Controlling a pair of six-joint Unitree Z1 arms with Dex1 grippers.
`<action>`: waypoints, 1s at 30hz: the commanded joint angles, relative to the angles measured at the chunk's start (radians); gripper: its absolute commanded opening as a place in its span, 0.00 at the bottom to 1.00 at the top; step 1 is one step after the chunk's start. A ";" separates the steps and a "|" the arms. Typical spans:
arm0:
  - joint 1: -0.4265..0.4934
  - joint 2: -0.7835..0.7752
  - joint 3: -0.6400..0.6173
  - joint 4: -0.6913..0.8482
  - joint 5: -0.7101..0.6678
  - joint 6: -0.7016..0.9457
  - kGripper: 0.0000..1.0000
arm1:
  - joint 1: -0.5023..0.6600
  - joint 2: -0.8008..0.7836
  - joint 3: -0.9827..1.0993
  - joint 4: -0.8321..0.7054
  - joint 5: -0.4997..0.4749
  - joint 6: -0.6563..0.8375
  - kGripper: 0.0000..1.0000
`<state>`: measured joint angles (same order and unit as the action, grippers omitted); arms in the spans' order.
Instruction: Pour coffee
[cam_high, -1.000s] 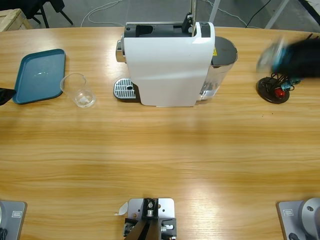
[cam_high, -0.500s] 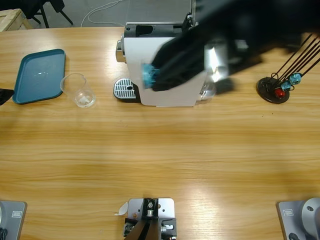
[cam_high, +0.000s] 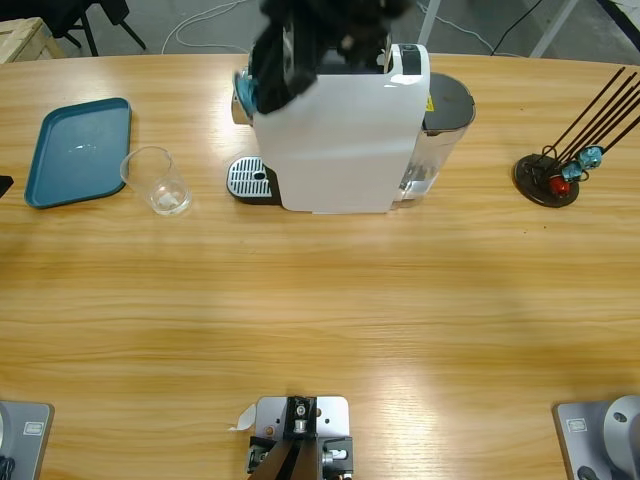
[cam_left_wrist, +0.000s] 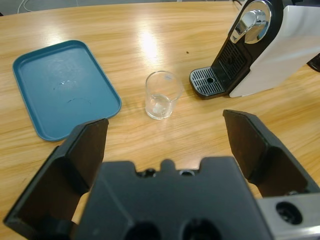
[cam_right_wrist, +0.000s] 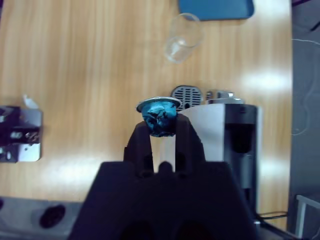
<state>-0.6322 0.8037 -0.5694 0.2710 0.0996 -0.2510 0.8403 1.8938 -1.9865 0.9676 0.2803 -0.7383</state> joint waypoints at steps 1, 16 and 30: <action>-0.006 0.027 0.029 -0.010 0.006 0.004 0.99 | -0.059 0.119 -0.104 -0.013 -0.065 -0.012 0.00; -0.006 0.031 0.029 -0.012 0.005 0.004 0.99 | -0.085 0.165 -0.150 -0.016 -0.150 -0.002 0.00; -0.006 0.029 0.029 -0.012 0.006 0.004 0.99 | -0.085 0.195 -0.140 -0.018 -0.132 0.013 0.00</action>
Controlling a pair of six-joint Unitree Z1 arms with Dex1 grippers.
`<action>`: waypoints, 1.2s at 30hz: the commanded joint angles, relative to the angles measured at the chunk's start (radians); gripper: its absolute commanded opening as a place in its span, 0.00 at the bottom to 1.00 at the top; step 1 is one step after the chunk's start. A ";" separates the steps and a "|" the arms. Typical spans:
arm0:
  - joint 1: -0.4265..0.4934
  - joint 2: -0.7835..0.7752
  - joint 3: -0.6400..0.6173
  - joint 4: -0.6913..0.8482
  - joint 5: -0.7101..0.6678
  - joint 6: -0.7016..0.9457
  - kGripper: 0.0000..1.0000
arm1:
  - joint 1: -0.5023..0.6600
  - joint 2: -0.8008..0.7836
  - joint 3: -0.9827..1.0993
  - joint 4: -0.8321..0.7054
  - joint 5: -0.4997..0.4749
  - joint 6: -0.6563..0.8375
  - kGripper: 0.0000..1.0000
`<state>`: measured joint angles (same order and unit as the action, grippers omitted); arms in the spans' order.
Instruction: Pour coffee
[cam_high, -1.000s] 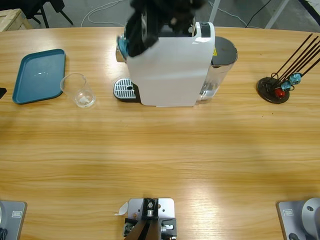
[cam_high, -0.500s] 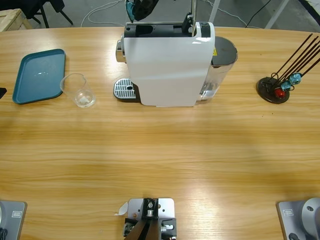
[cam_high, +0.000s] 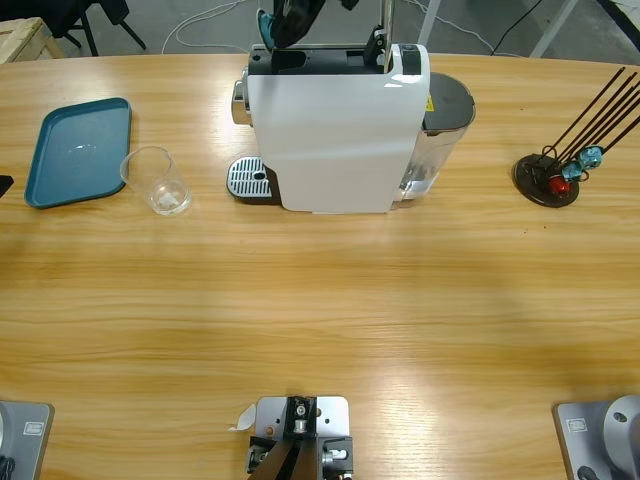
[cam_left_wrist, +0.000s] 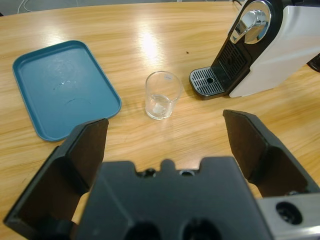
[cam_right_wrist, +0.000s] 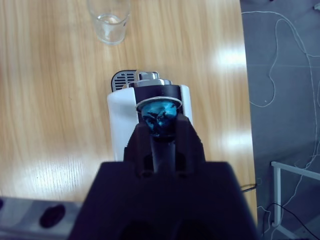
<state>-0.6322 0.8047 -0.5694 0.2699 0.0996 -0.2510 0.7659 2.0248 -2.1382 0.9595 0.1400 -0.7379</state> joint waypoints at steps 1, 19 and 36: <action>-0.006 0.028 0.029 -0.011 0.006 0.004 0.99 | -0.011 0.062 0.011 -0.010 0.007 0.012 0.00; -0.006 0.027 0.031 -0.012 0.006 0.004 0.99 | -0.021 0.071 0.044 -0.011 0.003 0.020 0.00; -0.006 0.027 0.031 -0.012 0.006 0.004 0.98 | -0.022 0.080 0.050 -0.011 0.004 0.028 0.00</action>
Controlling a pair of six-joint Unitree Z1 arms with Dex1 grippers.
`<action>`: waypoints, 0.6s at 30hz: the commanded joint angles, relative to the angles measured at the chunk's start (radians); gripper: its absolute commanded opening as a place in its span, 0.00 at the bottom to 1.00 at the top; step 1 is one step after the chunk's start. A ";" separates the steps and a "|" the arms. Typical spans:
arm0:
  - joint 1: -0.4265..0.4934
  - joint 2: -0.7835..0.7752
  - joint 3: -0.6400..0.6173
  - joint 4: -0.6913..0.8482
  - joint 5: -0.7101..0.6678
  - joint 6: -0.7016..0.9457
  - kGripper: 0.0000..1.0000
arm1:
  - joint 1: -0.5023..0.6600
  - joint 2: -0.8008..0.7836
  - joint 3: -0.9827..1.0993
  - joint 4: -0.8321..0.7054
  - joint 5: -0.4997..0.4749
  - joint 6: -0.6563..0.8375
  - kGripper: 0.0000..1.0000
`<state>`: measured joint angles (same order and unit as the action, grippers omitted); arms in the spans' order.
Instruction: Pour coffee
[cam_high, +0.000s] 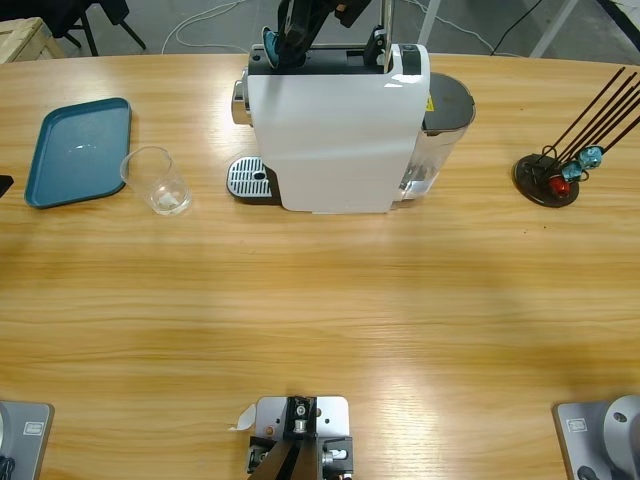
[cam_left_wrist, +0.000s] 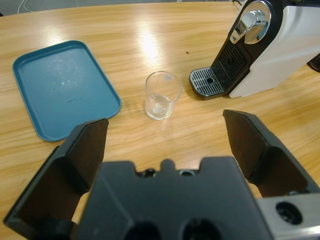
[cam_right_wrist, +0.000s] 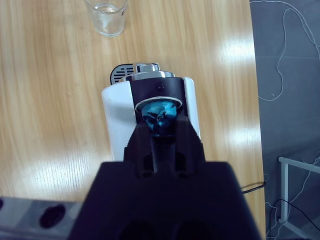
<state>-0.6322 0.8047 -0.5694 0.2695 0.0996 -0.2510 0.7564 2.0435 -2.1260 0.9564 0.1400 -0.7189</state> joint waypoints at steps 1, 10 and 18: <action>-0.006 0.026 0.031 -0.012 0.006 0.004 0.98 | -0.012 0.062 0.039 -0.006 0.004 0.009 0.00; -0.006 0.025 0.031 -0.012 0.006 0.004 0.98 | -0.012 0.064 0.046 -0.005 0.000 0.012 0.27; -0.006 0.027 0.031 -0.012 0.006 0.004 0.98 | -0.012 0.066 0.038 -0.002 -0.007 0.013 0.73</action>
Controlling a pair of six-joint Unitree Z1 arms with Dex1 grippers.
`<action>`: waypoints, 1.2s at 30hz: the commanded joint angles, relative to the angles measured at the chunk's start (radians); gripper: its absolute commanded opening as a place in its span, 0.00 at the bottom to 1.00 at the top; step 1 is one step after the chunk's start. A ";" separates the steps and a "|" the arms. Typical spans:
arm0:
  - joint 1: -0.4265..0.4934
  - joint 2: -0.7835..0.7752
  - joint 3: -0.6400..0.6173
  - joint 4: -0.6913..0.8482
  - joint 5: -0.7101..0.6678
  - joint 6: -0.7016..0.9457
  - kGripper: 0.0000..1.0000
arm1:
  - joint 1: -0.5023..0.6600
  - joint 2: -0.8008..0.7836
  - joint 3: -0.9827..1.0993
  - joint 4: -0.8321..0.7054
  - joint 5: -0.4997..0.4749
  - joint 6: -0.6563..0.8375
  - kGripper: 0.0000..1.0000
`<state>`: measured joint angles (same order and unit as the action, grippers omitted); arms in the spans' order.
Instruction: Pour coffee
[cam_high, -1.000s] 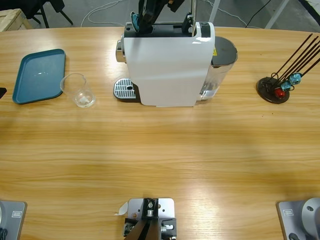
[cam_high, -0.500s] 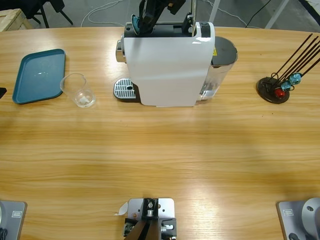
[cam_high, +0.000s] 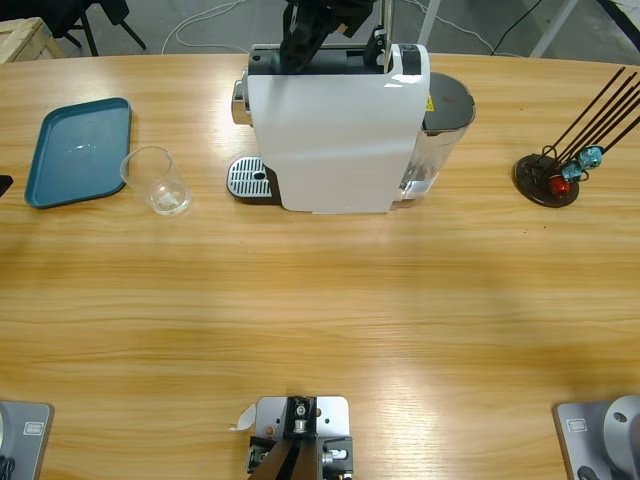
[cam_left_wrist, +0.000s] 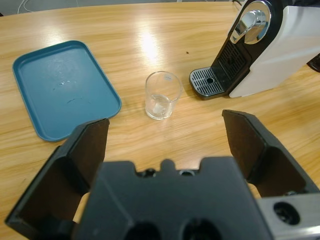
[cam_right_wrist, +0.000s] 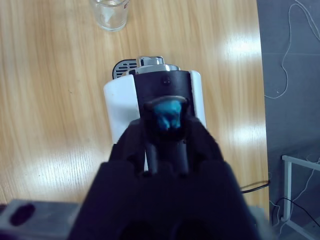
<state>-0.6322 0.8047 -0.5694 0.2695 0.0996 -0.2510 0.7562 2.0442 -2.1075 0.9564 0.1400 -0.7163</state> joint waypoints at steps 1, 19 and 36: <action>-0.006 0.027 0.031 -0.012 0.006 0.004 0.98 | -0.012 0.064 0.017 -0.002 -0.009 0.011 0.75; -0.006 0.023 0.032 -0.012 0.006 0.004 0.98 | 0.058 -0.403 0.053 0.134 -0.055 0.307 0.00; -0.006 0.037 0.032 -0.013 0.003 0.004 0.98 | 0.058 -0.498 0.821 -0.847 -0.489 0.653 0.00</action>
<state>-0.6327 0.8053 -0.5692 0.2663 0.0996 -0.2510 0.8088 1.4012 -1.3073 0.2369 -0.3189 -0.0729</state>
